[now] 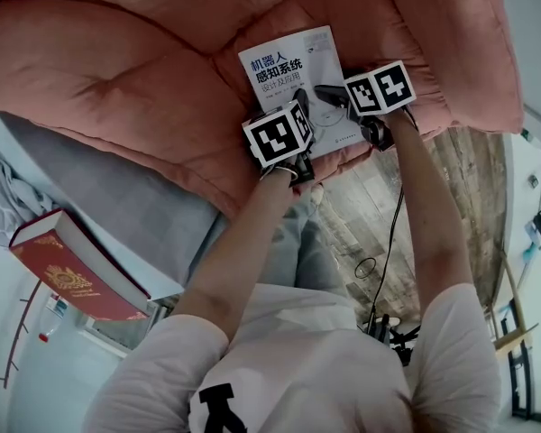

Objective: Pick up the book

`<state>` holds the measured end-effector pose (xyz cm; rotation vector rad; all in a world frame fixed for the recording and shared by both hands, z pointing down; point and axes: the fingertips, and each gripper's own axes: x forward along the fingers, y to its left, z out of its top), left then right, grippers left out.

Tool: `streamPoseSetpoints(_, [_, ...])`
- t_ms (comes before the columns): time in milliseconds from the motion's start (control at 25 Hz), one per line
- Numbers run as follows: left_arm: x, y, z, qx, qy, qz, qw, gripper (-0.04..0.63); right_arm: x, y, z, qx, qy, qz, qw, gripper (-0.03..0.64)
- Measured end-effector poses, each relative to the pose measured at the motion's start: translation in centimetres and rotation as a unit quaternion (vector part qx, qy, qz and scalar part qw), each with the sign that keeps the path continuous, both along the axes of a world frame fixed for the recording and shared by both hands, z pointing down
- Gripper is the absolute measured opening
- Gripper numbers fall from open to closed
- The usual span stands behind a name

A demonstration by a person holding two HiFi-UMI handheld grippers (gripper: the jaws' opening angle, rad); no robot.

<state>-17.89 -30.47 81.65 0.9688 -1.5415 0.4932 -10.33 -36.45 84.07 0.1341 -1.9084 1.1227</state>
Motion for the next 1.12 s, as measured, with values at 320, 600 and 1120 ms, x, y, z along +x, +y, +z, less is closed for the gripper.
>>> streamPoseSetpoints(320, [-0.2, 0.1, -2.1, 0.014, -0.046, 0.019, 0.9986, 0.163, 1.5, -1.7, -2.4, 0.073, -0.016, 0.069, 0.995, 0.155])
streamPoseSetpoints(600, [0.3, 0.0, -1.9, 0.013, -0.049, 0.035, 0.9981, 0.109, 1.7, -1.7, -2.6, 0.027, -0.025, 0.091, 0.995, 0.107])
streamPoseSetpoints(1120, [0.9, -0.7, -3.3, 0.024, -0.086, 0.087, 0.9922, 0.077, 1.0, -0.5, -5.3, 0.171, 0.007, 0.057, 0.984, 0.078])
